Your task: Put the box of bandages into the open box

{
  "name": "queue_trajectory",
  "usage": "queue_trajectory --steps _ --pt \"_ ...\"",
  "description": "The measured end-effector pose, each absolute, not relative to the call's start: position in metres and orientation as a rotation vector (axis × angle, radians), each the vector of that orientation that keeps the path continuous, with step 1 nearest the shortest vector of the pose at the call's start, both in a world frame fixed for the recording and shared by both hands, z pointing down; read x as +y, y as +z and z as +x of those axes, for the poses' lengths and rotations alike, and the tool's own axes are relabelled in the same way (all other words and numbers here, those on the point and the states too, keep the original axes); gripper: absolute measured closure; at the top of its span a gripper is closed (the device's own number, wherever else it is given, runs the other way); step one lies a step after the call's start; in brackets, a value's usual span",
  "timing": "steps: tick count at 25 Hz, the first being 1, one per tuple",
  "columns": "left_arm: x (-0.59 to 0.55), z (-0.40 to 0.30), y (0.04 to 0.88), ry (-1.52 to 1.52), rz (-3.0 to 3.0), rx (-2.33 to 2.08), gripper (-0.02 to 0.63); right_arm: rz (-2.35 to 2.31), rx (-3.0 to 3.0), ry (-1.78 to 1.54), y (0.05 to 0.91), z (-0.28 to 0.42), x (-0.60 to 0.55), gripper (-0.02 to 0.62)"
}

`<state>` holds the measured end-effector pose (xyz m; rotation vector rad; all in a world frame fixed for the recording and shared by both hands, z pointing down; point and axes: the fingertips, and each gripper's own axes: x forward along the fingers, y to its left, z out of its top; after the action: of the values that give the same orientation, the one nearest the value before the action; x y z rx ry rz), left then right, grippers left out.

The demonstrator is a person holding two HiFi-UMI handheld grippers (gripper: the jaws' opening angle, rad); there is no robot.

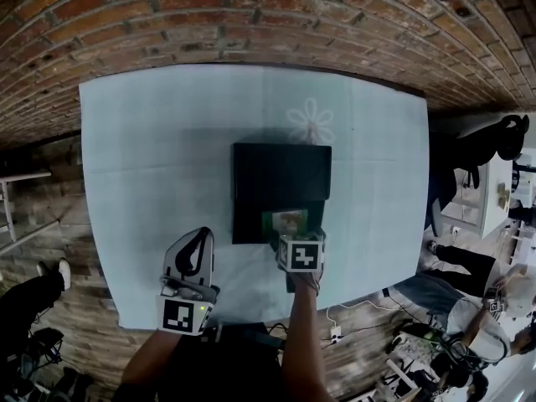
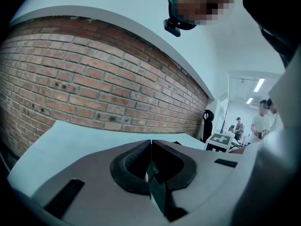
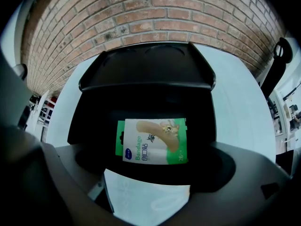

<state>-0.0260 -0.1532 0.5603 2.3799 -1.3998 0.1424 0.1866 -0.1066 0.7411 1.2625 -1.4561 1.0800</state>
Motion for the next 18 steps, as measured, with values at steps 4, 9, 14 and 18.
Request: queue_trajectory --steps 4,9,14,18 --pt "-0.150 -0.025 0.553 0.126 2.390 -1.404 0.574 1.310 -1.528 1.036 0.723 0.186 -0.108 0.081" --pt "-0.141 -0.024 0.542 0.133 2.409 -1.388 0.574 1.407 -1.660 1.015 0.699 0.181 -0.109 0.083" --pt "-0.131 -0.021 0.527 0.115 2.426 -1.387 0.574 1.499 -1.747 1.046 0.677 0.180 -0.106 0.087" --pt "-0.119 -0.018 0.511 0.101 2.447 -1.382 0.574 1.528 -1.790 1.053 0.663 0.179 -0.098 0.094"
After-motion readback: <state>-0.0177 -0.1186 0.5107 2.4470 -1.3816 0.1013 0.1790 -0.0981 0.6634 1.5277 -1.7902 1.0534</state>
